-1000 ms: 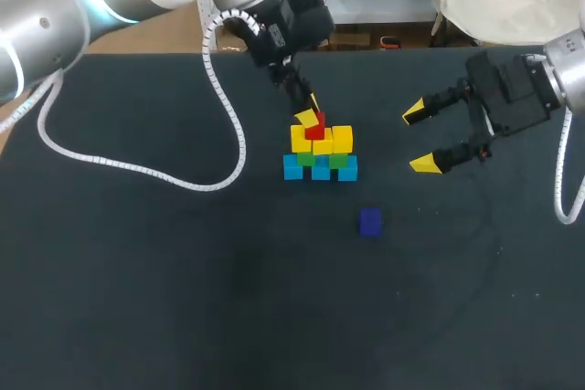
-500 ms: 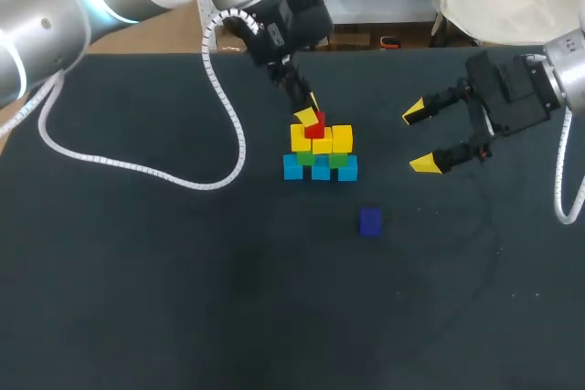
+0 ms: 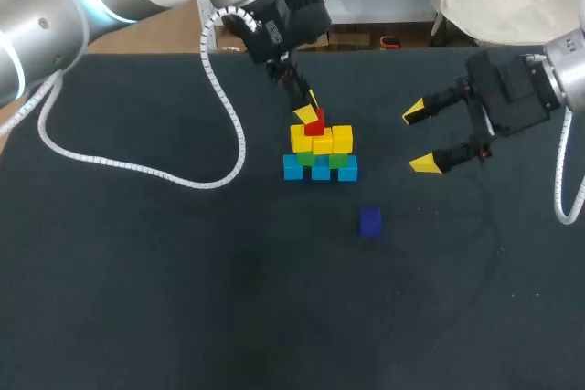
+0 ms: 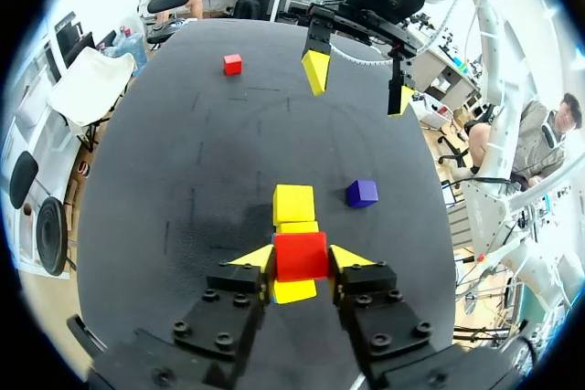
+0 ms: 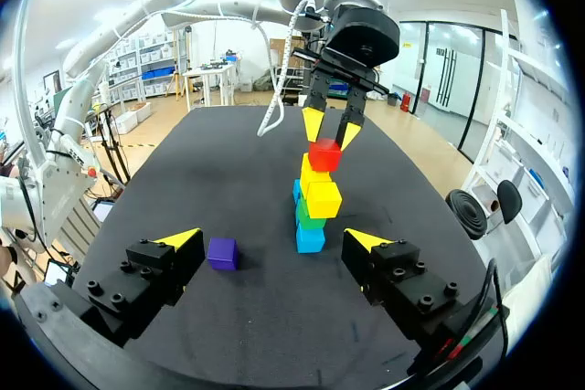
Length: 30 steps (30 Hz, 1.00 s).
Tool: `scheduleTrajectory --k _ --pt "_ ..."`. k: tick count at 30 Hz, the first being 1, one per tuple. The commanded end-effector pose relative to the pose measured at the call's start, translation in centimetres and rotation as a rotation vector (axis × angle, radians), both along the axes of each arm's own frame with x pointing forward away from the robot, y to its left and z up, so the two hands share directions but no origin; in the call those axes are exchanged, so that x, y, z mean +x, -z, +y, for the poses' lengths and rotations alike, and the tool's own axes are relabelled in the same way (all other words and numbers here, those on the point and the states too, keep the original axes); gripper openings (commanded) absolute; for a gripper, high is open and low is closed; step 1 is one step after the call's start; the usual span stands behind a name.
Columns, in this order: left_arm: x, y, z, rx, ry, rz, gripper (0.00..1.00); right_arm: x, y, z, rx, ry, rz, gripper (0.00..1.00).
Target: Place the blue cubes, place green cubes on the blue cubes, place the yellow cubes on the green cubes, then place the red cubes on the yellow cubes, and place purple cube on the red cubes.
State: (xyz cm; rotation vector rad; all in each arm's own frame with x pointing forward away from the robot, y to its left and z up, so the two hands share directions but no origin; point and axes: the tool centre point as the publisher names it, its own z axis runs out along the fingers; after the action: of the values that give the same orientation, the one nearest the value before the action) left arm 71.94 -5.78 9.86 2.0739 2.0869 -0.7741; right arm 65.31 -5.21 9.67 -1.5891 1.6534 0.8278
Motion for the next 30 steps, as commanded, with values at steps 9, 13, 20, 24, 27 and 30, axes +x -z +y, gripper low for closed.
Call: scheduleTrajectory --k 9,13,20,24,27,30 --pt "-0.3 -0.5 0.1 -0.016 0.000 -0.005 0.43 0.0 0.0 0.0 0.001 0.000 -0.001 1.00" --pt "-0.4 -0.9 0.2 -0.035 -0.009 -0.004 1.00 0.0 0.0 0.0 0.001 0.000 -0.001 1.00" --pt "-0.2 -2.5 0.4 -0.144 0.015 -0.022 1.00 0.0 0.0 0.0 0.001 0.000 -0.001 1.00" --pt "-0.2 -4.2 0.5 -0.236 0.111 -0.055 1.00 0.0 0.0 0.0 0.001 0.000 -0.001 1.00" --pt "0.2 -5.0 0.9 -0.263 0.148 -0.080 1.00 0.0 0.0 0.0 0.001 0.000 -0.001 1.00" --pt "0.7 -5.3 1.5 -0.280 0.155 -0.065 1.00 0.0 0.0 0.0 0.001 0.000 -0.001 1.00"
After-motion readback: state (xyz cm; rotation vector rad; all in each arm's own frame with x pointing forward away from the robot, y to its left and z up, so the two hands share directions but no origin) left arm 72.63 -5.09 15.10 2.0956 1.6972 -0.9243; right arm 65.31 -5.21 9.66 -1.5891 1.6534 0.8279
